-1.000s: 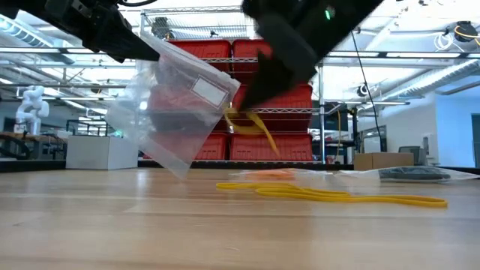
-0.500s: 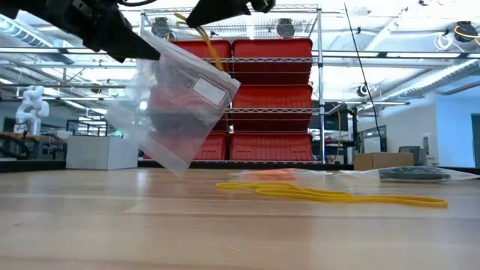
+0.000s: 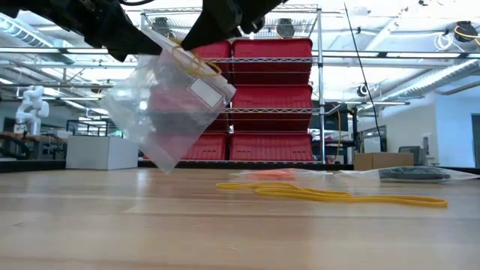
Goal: Sort rubber bands
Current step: Put the yellow rubber band into the transparent zip bag
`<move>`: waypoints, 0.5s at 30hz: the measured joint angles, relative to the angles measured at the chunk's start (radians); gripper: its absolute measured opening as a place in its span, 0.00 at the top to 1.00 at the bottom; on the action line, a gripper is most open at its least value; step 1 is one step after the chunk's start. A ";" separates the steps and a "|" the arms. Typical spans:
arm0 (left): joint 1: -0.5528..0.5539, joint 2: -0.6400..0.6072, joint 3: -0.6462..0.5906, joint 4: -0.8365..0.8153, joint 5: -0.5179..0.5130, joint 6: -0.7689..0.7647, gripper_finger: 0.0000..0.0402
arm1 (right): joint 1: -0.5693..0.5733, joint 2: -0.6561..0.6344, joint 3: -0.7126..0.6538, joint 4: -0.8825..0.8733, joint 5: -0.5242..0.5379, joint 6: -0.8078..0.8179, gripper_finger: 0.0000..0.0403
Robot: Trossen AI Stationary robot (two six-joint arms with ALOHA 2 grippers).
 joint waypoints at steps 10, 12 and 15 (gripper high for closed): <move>0.000 0.000 0.000 -0.001 0.007 -0.021 1.00 | -0.008 0.006 0.002 0.021 0.000 0.023 1.00; 0.000 0.000 0.000 -0.001 0.021 -0.021 1.00 | -0.013 0.006 0.002 0.020 -0.002 0.035 1.00; 0.000 0.000 0.000 0.004 0.027 -0.021 1.00 | -0.025 0.006 0.002 0.009 -0.031 0.055 1.00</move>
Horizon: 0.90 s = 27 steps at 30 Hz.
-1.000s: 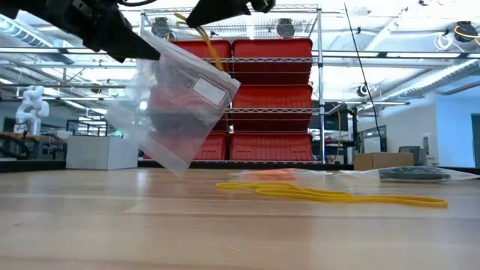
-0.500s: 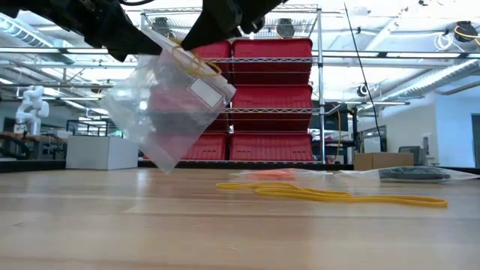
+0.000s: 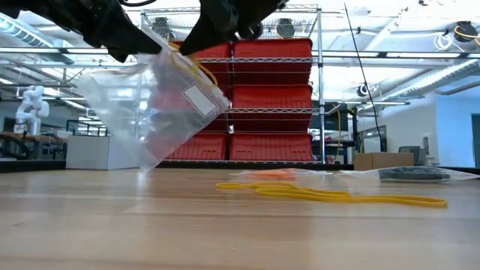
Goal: Sort rubber bands
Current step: Put the yellow rubber band into the transparent zip bag
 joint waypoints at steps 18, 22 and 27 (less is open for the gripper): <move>0.000 0.000 0.000 -0.002 0.045 0.000 1.00 | 0.001 -0.002 0.000 -0.014 0.039 0.000 1.00; 0.000 0.000 0.000 -0.003 0.040 0.000 1.00 | 0.051 -0.015 0.000 -0.012 0.029 -0.030 1.00; 0.000 0.000 0.000 -0.002 0.037 0.000 1.00 | 0.063 -0.016 0.000 -0.013 0.030 -0.033 1.00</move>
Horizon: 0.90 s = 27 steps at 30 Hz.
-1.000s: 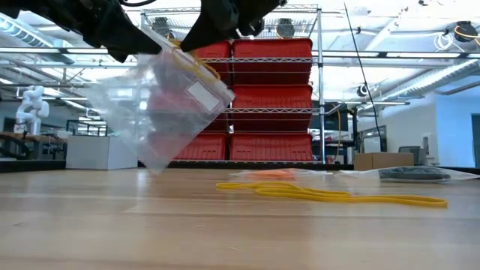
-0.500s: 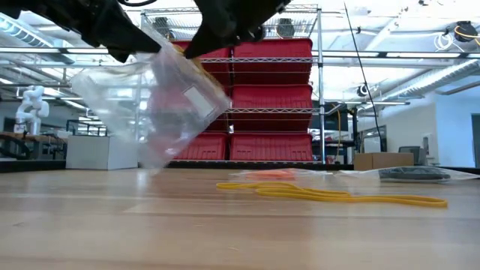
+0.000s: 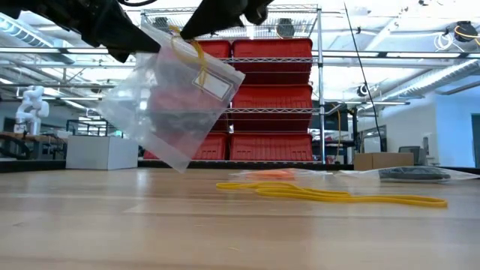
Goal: Sort rubber bands
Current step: Put the yellow rubber band into the transparent zip bag
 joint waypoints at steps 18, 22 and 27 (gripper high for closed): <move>0.000 0.000 0.000 -0.006 0.001 0.007 1.00 | -0.152 0.003 0.000 0.004 -0.271 0.107 1.00; 0.000 0.000 0.000 -0.005 0.020 0.014 1.00 | -0.185 0.003 0.000 0.005 -0.360 0.161 1.00; 0.001 0.000 0.000 -0.006 0.042 0.024 1.00 | -0.208 0.004 0.000 0.009 -0.390 0.197 1.00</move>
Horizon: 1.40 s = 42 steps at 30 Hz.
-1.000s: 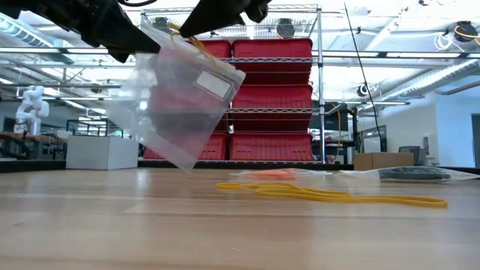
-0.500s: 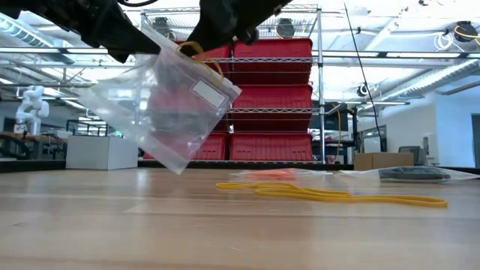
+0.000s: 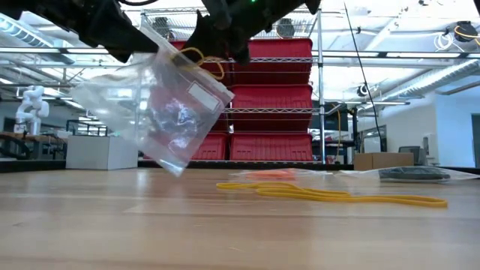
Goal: Sort rubber bands
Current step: Put the yellow rubber band into the transparent zip bag
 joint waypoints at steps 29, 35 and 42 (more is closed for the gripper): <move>0.000 0.066 0.000 0.026 0.083 0.052 1.00 | 0.001 0.004 0.135 -0.296 -0.129 -0.015 0.99; 0.000 0.066 0.000 0.025 0.083 0.052 1.00 | 0.029 0.004 0.135 -0.281 -0.076 -0.037 1.00; 0.000 0.066 0.000 0.025 0.082 0.052 1.00 | 0.030 0.004 0.135 -0.218 -0.076 -0.037 0.96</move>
